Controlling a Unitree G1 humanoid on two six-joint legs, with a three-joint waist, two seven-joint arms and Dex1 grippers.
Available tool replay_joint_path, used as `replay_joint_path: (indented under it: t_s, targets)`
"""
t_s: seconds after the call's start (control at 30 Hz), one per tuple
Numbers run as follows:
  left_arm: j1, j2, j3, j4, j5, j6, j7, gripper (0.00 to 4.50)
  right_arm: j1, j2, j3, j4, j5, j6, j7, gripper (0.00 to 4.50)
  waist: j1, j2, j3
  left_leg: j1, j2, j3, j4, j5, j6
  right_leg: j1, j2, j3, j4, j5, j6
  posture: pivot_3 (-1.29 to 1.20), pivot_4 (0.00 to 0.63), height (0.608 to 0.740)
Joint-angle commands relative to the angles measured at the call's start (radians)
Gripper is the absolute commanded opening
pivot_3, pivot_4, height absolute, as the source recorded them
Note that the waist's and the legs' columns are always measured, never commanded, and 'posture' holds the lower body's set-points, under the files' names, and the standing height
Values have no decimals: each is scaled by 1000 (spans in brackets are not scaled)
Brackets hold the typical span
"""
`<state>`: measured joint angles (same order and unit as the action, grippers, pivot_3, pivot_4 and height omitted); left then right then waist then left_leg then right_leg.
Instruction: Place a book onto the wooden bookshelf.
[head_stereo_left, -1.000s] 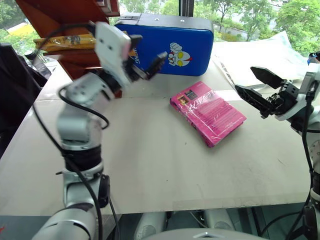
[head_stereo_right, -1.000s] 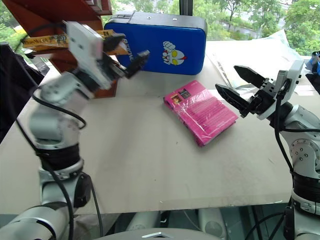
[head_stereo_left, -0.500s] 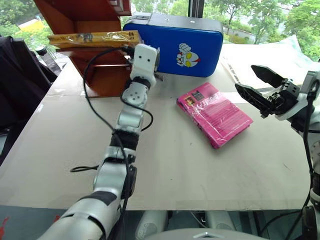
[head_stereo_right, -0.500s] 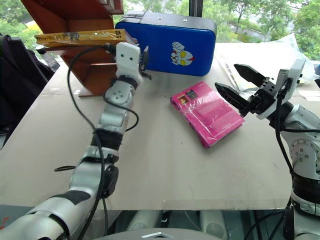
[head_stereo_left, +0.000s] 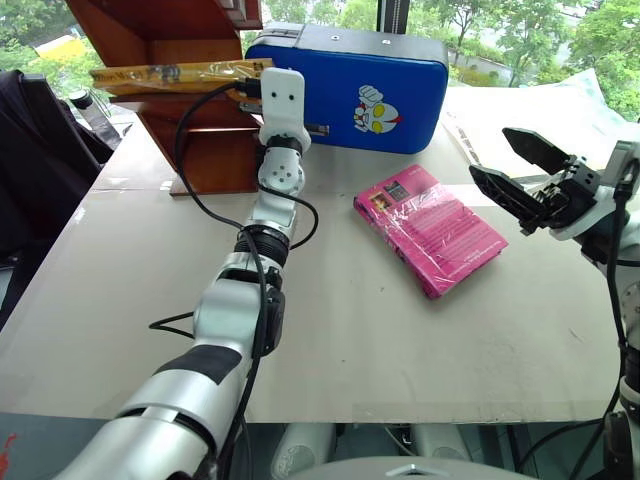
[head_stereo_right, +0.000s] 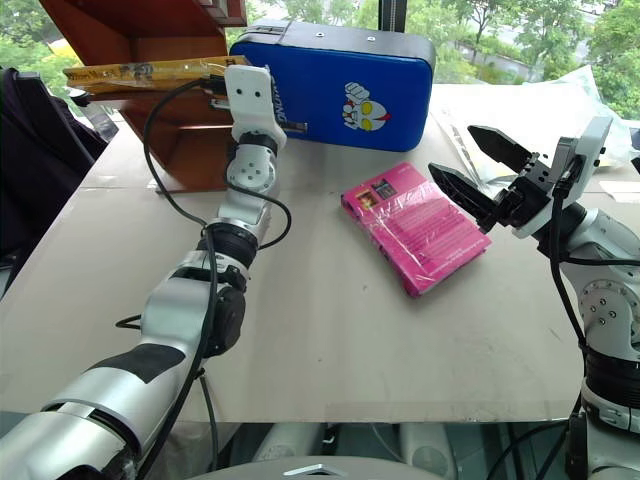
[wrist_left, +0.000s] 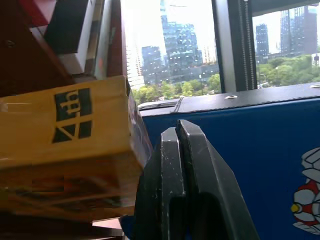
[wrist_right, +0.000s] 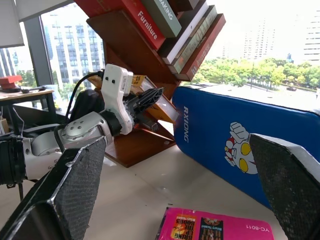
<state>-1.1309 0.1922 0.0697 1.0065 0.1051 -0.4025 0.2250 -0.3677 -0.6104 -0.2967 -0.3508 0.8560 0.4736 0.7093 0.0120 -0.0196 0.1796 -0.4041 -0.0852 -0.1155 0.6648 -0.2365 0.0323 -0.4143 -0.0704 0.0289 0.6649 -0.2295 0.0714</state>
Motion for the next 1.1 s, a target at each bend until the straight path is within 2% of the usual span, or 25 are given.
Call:
replay_joint_path:
  t_s: [0.03, 0.43, 0.67, 0.8, 0.97, 1.03, 1.1]
  targets:
    - [1, 15, 6, -23, 11, -35, 34, 33, -6, -10, -38, -28, 12, -16, -1, 4500, 0, 0, 0, 0, 0, 0, 0, 0, 0, 0, 0, 0, 0, 0, 0, 0, 150, 740]
    - [12, 43, 6, -29, 33, -29, 76, 33, -24, -10, -30, -17, 32, -5, 19, 4500, -26, 0, 0, 0, 0, 0, 0, 0, 0, 0, 0, 1, 0, 0, 0, 0, 150, 740]
    - [45, 25, -14, -48, 29, -2, 13, 33, -22, -27, -71, -30, 222, 69, 96, 4500, -23, 0, 0, 0, 0, 0, 0, 0, 0, 0, 0, 0, -1, 0, 0, 0, 150, 740]
    - [83, 11, -25, -95, 18, 20, -57, 33, -23, -32, -75, -30, 252, 79, 108, 4500, -22, 0, 0, 0, 0, -1, -1, 0, 0, 0, 0, 0, -1, 0, 0, 0, 150, 740]
    - [201, -7, -58, -276, -36, 74, -243, 33, -18, -30, -70, -25, 238, 70, 109, 4500, -23, 0, 0, -1, 0, -1, 0, 0, 0, 0, 0, 0, -1, 0, 0, 0, 150, 740]
    - [268, -6, -68, -389, -56, 126, -303, 33, -8, -32, -70, -26, 227, 68, 113, 4500, -25, 0, 0, -1, 0, -1, -1, 0, 0, -1, 0, 0, -1, 0, 0, 0, 150, 740]
    - [393, 9, -91, -594, -112, 263, -414, 33, 17, -37, -72, -31, 209, 63, 122, 4500, -26, 0, 0, -1, 0, -1, -1, 0, 0, -1, 0, 1, -1, 0, 0, 0, 150, 740]
